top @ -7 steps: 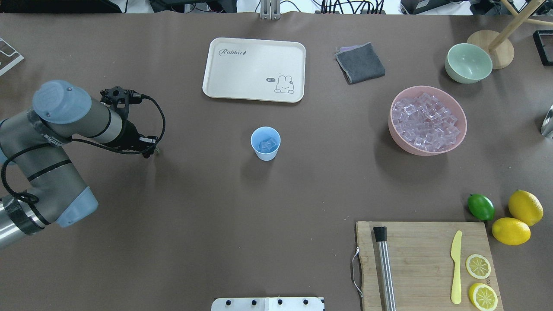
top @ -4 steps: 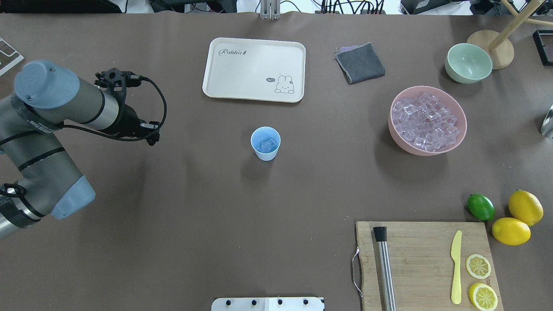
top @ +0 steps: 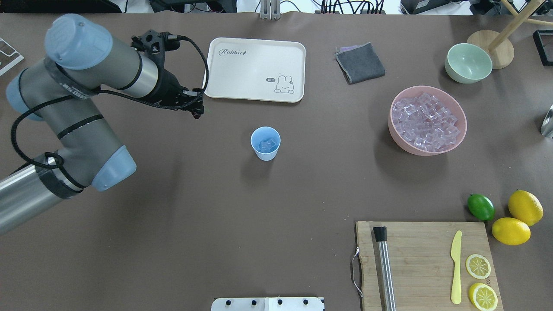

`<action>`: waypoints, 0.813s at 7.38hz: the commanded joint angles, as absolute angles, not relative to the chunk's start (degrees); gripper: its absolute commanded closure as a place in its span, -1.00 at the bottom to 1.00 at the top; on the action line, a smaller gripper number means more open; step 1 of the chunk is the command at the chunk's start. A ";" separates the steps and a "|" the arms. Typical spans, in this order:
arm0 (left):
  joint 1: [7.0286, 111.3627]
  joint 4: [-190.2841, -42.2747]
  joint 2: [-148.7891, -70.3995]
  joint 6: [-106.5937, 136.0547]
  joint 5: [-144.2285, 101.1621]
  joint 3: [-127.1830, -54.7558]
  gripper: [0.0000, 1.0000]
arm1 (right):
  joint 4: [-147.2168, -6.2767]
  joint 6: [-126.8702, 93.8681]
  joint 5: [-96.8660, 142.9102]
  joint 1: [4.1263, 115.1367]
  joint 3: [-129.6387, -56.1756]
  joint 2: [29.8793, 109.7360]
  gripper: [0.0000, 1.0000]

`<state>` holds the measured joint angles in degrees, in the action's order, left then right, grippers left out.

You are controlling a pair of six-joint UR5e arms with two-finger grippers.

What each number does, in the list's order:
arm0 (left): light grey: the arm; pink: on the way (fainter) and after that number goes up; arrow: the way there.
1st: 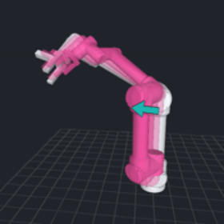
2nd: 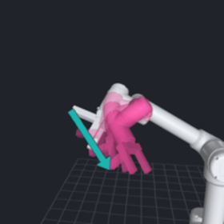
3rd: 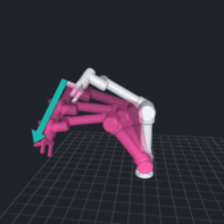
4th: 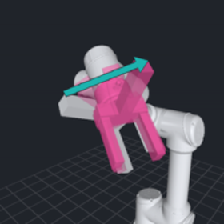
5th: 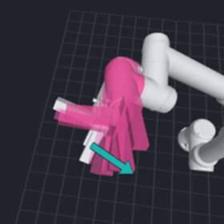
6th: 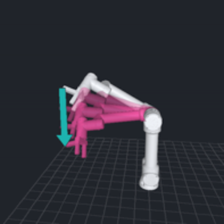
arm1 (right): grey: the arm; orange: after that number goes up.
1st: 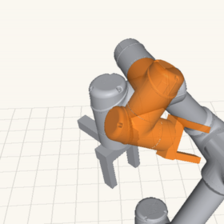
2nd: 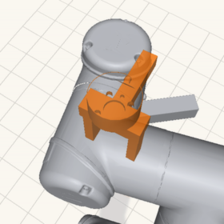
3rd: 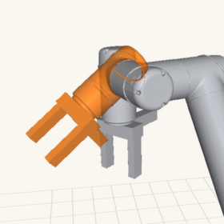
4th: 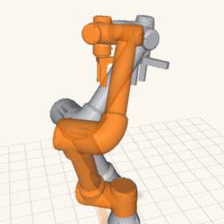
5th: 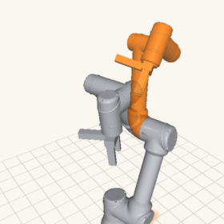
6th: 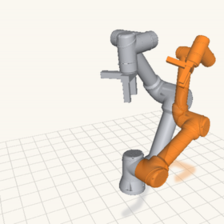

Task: Put ice and cherries in cup
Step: 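Carry the cherry with the left gripper over the light-blue cup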

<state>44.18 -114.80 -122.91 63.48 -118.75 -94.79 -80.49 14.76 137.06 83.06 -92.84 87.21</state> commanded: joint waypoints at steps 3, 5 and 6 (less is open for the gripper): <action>37.38 -114.87 -130.69 72.59 -113.21 -90.53 1.00 | -80.42 14.68 136.93 83.06 -92.29 87.36 -0.97; 35.17 -114.96 -131.04 73.21 -109.88 -89.65 1.00 | -80.42 14.59 136.58 83.06 -91.76 86.75 -0.97; 34.46 -115.22 -130.87 74.52 -109.86 -89.91 1.00 | -80.42 14.59 136.49 83.06 -92.11 86.66 -0.97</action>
<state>35.66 -114.99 -130.90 73.34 -110.68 -89.89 -80.42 14.64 136.59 83.06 -91.90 86.82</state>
